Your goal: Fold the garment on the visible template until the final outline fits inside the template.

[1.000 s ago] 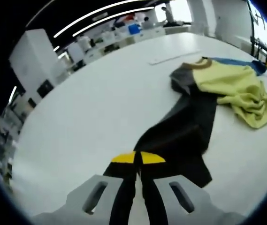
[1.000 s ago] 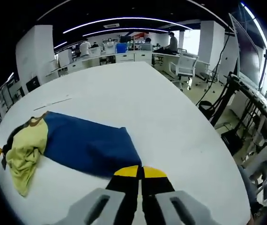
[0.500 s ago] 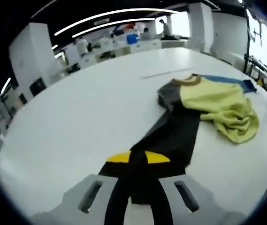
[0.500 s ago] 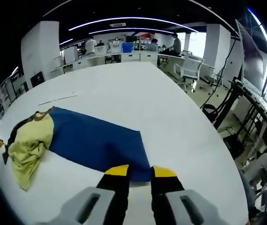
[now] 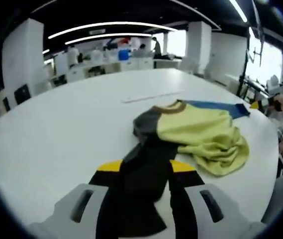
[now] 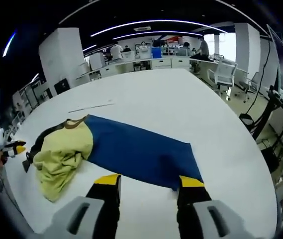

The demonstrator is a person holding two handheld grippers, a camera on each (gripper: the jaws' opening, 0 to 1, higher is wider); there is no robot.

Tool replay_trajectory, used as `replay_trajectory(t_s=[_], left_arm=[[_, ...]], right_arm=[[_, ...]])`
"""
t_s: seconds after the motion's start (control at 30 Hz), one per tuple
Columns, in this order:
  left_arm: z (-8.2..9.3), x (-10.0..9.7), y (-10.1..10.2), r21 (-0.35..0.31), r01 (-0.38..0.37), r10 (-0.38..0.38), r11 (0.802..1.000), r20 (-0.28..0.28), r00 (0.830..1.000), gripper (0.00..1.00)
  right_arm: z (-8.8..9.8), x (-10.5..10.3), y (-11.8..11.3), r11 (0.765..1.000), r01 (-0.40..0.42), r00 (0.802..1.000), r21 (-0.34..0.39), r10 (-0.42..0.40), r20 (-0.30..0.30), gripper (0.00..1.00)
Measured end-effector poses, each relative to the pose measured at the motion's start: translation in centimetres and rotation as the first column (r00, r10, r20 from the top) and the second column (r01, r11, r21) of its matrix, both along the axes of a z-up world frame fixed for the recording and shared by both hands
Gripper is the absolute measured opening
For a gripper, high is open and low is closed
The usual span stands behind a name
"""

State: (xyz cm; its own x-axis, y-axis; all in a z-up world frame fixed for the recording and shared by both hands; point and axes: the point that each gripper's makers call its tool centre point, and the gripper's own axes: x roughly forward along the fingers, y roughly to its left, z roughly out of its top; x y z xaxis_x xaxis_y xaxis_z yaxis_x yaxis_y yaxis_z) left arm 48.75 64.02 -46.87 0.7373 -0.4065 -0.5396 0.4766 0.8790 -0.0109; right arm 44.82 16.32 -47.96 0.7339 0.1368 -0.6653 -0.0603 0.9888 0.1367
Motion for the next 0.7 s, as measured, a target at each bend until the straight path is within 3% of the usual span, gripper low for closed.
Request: replay_trajectory(t_s=[0.33, 0.7], left_arm=[[-0.7, -1.0, -4.2, -0.004, 0.116, -0.116, 0.993, -0.013, 0.993, 0.36], [-2.5, -1.7, -6.8, -0.013, 0.168, -0.168, 0.986, -0.056, 0.984, 0.34]], right_arm=[[0.6, 0.6, 5.2, 0.991, -0.124, 0.992, 0.051, 0.123, 0.024, 0.47], [-0.9, 0.8, 9.3, 0.97, -0.234, 0.972, 0.07, 0.235, 0.005, 0.47]])
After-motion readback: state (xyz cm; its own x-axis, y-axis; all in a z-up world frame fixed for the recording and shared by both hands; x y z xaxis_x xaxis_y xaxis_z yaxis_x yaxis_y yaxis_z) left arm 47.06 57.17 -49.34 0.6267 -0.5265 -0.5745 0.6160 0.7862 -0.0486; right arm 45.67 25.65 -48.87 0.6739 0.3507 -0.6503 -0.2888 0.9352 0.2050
